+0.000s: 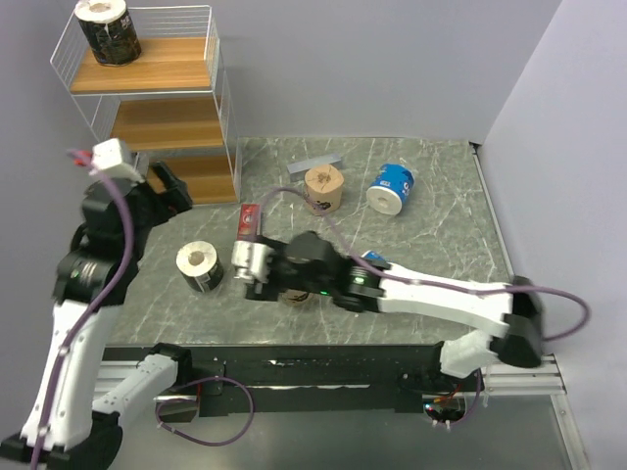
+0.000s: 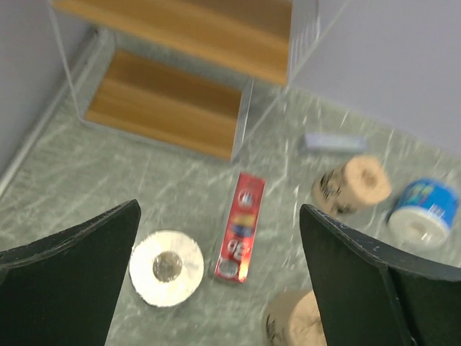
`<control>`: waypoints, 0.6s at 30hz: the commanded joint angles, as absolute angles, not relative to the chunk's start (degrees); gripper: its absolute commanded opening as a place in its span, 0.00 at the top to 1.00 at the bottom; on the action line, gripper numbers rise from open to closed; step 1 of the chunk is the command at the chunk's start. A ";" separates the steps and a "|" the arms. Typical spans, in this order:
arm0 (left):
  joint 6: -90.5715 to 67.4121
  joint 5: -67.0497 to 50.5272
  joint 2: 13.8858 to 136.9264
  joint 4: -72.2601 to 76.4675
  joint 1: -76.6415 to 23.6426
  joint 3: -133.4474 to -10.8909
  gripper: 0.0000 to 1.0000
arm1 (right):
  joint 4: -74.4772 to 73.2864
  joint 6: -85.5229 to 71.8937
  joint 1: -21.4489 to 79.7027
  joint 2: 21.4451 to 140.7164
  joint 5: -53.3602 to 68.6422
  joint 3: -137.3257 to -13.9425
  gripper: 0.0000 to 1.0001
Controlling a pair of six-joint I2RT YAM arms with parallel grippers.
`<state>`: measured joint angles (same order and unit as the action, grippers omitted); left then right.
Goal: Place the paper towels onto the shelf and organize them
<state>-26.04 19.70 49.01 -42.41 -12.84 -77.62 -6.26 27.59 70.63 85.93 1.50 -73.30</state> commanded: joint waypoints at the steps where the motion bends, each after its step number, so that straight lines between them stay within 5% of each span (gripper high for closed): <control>1: -24.17 13.45 53.61 -44.39 -12.92 -71.74 0.01 | -1.32 19.79 70.66 73.06 0.09 -64.53 0.29; 18: -31.02 8.70 66.09 -39.38 -12.92 -57.22 0.12 | -5.71 8.00 70.66 50.72 -15.55 -50.89 0.29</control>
<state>-28.40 9.91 63.70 -42.37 -12.84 -58.81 -6.98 9.61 70.63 52.53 -12.69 -52.10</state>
